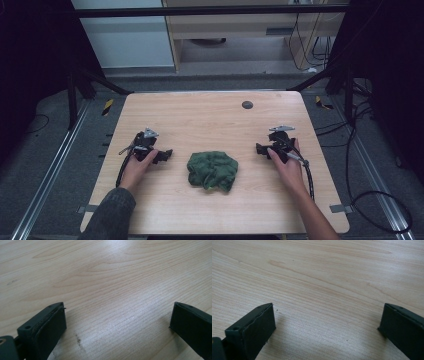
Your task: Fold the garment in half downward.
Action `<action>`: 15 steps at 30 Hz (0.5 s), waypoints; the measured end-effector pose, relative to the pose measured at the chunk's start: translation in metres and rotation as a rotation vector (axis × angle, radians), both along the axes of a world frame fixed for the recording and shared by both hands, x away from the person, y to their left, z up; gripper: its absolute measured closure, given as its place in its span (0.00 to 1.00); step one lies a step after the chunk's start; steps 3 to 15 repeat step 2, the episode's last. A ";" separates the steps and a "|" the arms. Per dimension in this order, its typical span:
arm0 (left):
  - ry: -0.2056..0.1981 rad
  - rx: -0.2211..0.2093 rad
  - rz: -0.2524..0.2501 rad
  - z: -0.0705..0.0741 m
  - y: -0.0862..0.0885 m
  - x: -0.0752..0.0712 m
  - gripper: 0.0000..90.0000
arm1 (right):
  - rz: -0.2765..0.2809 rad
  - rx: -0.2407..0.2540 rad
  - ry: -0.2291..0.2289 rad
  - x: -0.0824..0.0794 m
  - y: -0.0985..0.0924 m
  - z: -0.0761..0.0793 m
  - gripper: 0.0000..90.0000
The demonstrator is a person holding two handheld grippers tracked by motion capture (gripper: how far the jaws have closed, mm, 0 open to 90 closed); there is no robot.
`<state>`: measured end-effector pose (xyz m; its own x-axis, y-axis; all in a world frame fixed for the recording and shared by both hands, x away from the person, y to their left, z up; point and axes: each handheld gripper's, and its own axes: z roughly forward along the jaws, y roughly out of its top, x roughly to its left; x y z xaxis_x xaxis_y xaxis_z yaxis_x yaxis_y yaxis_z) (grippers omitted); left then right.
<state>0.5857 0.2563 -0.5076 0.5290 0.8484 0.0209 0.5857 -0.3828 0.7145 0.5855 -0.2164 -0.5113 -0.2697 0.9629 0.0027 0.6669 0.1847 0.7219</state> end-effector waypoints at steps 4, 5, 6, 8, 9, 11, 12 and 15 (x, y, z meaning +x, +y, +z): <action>0.003 0.005 0.009 0.000 0.000 -0.001 0.00 | -0.001 0.000 0.000 0.000 0.000 0.000 0.00; 0.003 0.005 0.009 0.000 0.000 -0.001 0.00 | -0.001 0.000 0.000 0.000 0.000 0.000 0.00; 0.003 0.005 0.009 0.000 0.000 -0.001 0.00 | -0.001 0.000 0.000 0.000 0.000 0.000 0.00; 0.003 0.005 0.009 0.000 0.000 -0.001 0.00 | -0.001 0.000 0.000 0.000 0.000 0.000 0.00; 0.003 0.005 0.009 0.000 0.000 -0.001 0.00 | -0.001 0.000 0.000 0.000 0.000 0.000 0.00; 0.003 0.005 0.009 0.000 0.000 -0.001 0.00 | -0.001 0.000 0.000 0.000 0.000 0.000 0.00; 0.003 0.005 0.009 0.000 0.000 -0.001 0.00 | -0.001 0.000 0.000 0.000 0.000 0.000 0.00; 0.003 0.005 0.009 0.000 0.000 -0.001 0.00 | -0.001 0.000 0.000 0.000 0.000 0.000 0.00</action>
